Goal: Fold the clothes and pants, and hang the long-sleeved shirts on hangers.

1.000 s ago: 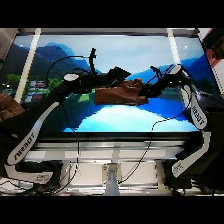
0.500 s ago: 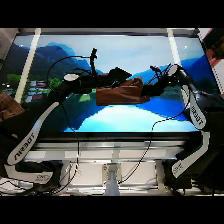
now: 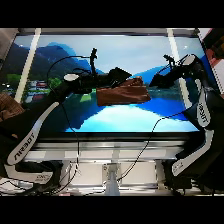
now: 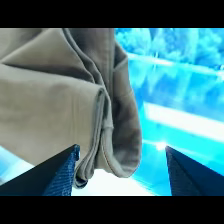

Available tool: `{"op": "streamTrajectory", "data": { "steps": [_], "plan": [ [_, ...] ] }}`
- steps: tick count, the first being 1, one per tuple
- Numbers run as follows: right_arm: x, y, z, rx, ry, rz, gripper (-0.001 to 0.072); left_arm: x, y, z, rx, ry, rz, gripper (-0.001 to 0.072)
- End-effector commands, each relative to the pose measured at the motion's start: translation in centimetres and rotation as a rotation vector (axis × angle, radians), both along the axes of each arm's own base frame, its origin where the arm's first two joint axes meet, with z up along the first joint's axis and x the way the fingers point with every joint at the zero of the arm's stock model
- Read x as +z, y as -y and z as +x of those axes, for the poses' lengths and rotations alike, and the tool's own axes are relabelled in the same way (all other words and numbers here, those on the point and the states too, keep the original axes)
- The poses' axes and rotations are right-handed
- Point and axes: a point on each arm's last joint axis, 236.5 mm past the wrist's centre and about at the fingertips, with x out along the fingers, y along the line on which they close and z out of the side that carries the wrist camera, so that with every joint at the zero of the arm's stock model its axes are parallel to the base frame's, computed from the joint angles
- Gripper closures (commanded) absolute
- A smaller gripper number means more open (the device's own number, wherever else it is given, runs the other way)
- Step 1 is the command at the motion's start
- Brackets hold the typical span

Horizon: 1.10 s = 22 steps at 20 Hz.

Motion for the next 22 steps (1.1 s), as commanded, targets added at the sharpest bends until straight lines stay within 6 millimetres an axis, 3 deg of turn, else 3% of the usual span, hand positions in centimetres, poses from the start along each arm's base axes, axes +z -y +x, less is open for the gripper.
{"op": "streamTrajectory", "data": {
  "steps": [1, 3, 5, 7, 11, 14, 17, 18, 20, 21, 22],
  "plan": [
    [-1.3, -0.9, -1.5, -0.006, -0.112, 0.116, 0.0095, 0.0, 0.0, 0.0, 0.001, 0.001, 0.0, 0.0067],
    [-2.4, -2.9, -1.8, -0.013, -0.171, 0.224, 0.0095, 0.0, 0.0, 0.0, 0.001, 0.001, 0.0, 0.0067],
    [-2.2, -5.4, -0.7, -0.048, -0.175, 0.378, 0.0094, 0.0, -0.1, 0.0, 0.001, 0.001, 0.0, 0.0067],
    [-2.6, -6.3, 0.4, -0.093, -0.165, 0.439, 0.0094, 0.0, -0.1, 0.0, 0.001, 0.001, 0.001, 0.0067],
    [-4.2, -7.3, 0.4, -0.064, -0.151, 0.358, 0.0094, 0.0, -0.1, 0.1, 0.002, 0.001, 0.001, 0.0067],
    [-5.3, -10.6, -0.6, 0.025, -0.152, 0.292, 0.0095, 0.0, -0.1, 0.1, 0.002, 0.001, 0.001, 0.0067],
    [-5.4, -15.5, -1.0, 0.095, -0.121, 0.282, 0.0097, 0.0, -0.1, 0.1, 0.003, 0.001, 0.001, 0.0067],
    [-5.5, -17.1, -1.4, 0.122, -0.113, 0.276, 0.0148, 0.0, -0.2, 0.3, 0.008, 0.017, 0.007, 0.0066],
    [-5.6, -19.5, -2.1, 0.189, -0.083, 0.268, 0.0619, -0.1, -1.0, 1.2, 0.028, 0.069, 0.025, 0.0066],
    [-5.5, -20.5, -2.4, 0.229, -0.061, 0.267, 0.0698, 0.0, -1.8, 1.9, 0.046, 0.069, 0.024, 0.0066],
    [-5.3, -21.2, -2.6, 0.266, -0.041, 0.267, 0.0698, 0.1, -2.8, 2.7, 0.071, 0.071, 0.024, 0.0066]
  ]
}}
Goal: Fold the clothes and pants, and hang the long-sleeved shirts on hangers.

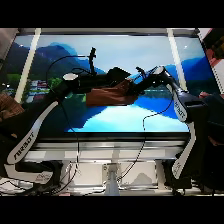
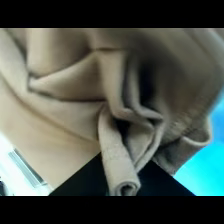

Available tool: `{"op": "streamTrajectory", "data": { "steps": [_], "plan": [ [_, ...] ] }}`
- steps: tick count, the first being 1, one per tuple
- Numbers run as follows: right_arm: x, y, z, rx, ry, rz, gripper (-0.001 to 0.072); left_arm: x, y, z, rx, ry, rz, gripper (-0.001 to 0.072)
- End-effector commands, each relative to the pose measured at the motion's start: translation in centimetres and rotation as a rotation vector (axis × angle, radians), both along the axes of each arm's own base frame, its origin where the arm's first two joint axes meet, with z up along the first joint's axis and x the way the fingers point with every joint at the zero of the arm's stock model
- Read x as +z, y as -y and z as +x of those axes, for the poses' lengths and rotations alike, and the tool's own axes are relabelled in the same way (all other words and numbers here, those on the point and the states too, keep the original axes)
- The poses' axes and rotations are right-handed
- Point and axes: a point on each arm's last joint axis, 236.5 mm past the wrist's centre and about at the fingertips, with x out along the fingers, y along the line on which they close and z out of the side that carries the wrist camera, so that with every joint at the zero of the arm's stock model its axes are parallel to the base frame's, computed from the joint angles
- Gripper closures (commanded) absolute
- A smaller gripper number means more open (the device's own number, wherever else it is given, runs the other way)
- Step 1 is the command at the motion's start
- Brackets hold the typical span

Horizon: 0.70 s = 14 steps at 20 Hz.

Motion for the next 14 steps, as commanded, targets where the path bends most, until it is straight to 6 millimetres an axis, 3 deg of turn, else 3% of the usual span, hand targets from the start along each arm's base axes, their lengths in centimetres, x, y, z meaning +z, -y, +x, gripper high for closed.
{"op": "streamTrajectory", "data": {
  "steps": [1, 3, 5, 7, 10, 14],
  "plan": [
    [0.5, -3.4, -0.7, 0.107, 0.087, 0.012, 0.0698, 0.3, -2.8, 2.3, 0.065, 0.031, 0.007, 0.0066],
    [1.4, -3.0, 0.2, 0.112, 0.13, -0.008, 0.0699, 0.9, -5.7, 4.3, 0.127, 0.045, 0.008, 0.0066],
    [2.8, -0.4, 1.8, 0.118, 0.202, -0.11, 0.0699, 1.6, -8.5, 5.0, 0.149, 0.087, 0.043, 0.0067],
    [5.5, 4.3, 4.3, 0.067, 0.288, -0.263, 0.0699, 2.4, -11.0, 4.6, 0.141, 0.161, 0.123, 0.0066],
    [11.8, 12.2, 7.0, -0.091, 0.397, -0.423, 0.0699, 5.6, -13.5, 3.9, 0.173, 0.253, 0.168, 0.0066],
    [19.6, 23.7, 6.6, -0.382, 0.436, -0.581, 0.0699, 11.5, -15.3, 2.0, 0.219, 0.377, 0.149, 0.0066]
  ]
}}
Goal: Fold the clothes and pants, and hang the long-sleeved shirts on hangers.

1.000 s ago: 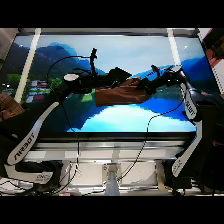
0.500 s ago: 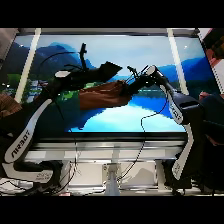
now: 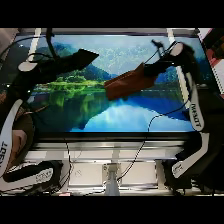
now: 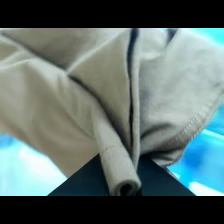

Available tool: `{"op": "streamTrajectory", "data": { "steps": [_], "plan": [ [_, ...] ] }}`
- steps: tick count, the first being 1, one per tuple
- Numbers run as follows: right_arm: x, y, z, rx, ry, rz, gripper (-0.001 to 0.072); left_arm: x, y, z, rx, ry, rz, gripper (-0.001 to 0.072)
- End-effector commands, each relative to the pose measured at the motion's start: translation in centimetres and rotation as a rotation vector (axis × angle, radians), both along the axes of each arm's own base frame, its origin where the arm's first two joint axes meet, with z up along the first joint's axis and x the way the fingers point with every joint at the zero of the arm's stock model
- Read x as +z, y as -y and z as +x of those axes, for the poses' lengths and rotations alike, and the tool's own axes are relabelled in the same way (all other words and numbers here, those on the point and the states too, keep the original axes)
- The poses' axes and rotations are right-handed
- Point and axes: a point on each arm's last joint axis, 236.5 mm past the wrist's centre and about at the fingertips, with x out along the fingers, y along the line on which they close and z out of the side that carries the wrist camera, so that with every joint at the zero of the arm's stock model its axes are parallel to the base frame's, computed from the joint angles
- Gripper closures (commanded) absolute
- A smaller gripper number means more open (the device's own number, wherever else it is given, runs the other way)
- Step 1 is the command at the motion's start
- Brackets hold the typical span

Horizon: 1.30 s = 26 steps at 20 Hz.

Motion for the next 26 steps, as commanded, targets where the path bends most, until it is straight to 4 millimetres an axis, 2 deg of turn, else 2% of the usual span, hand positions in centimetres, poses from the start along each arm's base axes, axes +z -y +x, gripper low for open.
{"op": "streamTrajectory", "data": {
  "steps": [1, 4, 6, 8, 10, 12, 16, 20, 21, 23, 24, 25, 26],
  "plan": [
    [6.4, 11.3, -1.4, -0.279, 0.074, -0.148, 0.0699, 4.6, -1.9, -1.9, 0.032, 0.115, 0.017, 0.0066],
    [9.7, 20.5, -6.1, -0.462, 0.045, -0.276, 0.0699, 6.9, -2.7, -3.6, 0.046, 0.194, 0.062, 0.0066],
    [10.7, 25.5, -10.5, -0.582, -0.032, -0.34, 0.0699, 7.4, -3.2, -4.4, 0.054, 0.236, 0.119, 0.0066],
    [10.7, 29.2, -15.3, -0.708, -0.148, -0.363, 0.0699, 7.8, -3.6, -5.0, 0.061, 0.265, 0.156, 0.0066],
    [10.0, 31.4, -19.9, -0.788, -0.29, -0.361, 0.0699, 8.3, -4.0, -5.3, 0.072, 0.285, 0.173, 0.0066],
    [9.9, 33.0, -23.3, -0.857, -0.383, -0.361, 0.0699, 9.0, -4.9, -5.4, 0.096, 0.301, 0.174, 0.0066],
    [10.2, 36.9, -27.1, -0.974, -0.416, -0.403, 0.07, 10.3, -6.6, -5.7, 0.141, 0.33, 0.18, 0.0066],
    [10.0, 41.0, -33.3, -1.18, -0.462, -0.338, 0.07, 10.5, -7.7, -5.4, 0.17, 0.334, 0.184, 0.0066],
    [9.8, 41.6, -34.4, -1.239, -0.453, -0.284, 0.07, 10.5, -7.7, -5.4, 0.171, 0.334, 0.184, 0.0066],
    [9.6, 42.0, -35.2, -1.267, -0.426, -0.196, 0.0697, 10.5, -7.8, -5.3, 0.175, 0.334, 0.184, 0.0066],
    [9.5, 42.1, -35.5, -1.28, -0.413, -0.165, 0.0591, 10.5, -7.8, -5.3, 0.175, 0.334, 0.183, 0.0066],
    [9.5, 42.5, -35.8, -1.296, -0.4, -0.155, 0.0275, 10.5, -7.8, -5.3, 0.175, 0.334, 0.183, 0.0066],
    [9.6, 43.0, -36.0, -1.308, -0.383, -0.152, 0.0092, 10.5, -7.8, -5.3, 0.175, 0.334, 0.183, 0.0066]
  ]
}}
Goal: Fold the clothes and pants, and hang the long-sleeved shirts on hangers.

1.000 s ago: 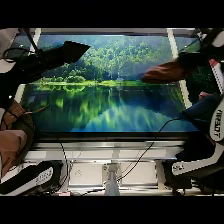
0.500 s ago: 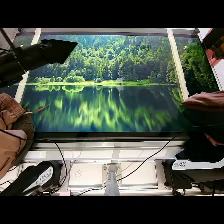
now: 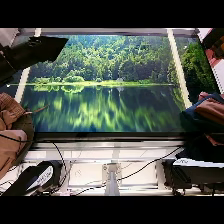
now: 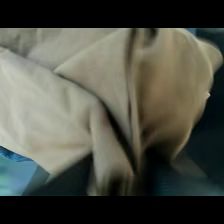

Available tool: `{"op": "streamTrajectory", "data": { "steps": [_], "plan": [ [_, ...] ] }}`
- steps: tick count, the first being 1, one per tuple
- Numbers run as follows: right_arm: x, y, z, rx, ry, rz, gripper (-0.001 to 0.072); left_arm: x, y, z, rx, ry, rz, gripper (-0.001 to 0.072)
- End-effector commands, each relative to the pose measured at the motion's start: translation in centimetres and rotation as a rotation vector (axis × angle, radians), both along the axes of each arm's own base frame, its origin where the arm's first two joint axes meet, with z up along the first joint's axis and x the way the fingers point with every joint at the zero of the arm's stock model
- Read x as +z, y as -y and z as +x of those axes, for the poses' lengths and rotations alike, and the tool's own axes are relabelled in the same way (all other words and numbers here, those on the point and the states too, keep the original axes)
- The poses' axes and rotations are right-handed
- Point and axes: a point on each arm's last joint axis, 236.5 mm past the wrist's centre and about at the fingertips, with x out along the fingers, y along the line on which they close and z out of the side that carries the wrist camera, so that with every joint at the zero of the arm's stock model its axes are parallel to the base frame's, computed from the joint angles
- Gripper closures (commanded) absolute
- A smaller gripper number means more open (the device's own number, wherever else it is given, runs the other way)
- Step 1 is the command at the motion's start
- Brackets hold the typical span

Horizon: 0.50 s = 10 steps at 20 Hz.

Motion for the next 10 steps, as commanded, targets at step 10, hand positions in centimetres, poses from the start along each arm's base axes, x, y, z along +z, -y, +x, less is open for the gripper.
{"op": "streamTrajectory", "data": {
  "steps": [10],
  "plan": [
    [6.9, -6.6, 15.9, 0.334, 0.808, 0.212, 0.0194, 0.1, -0.1, 0.0, 0.004, 0.002, -0.003, 0.0066]
  ]
}}
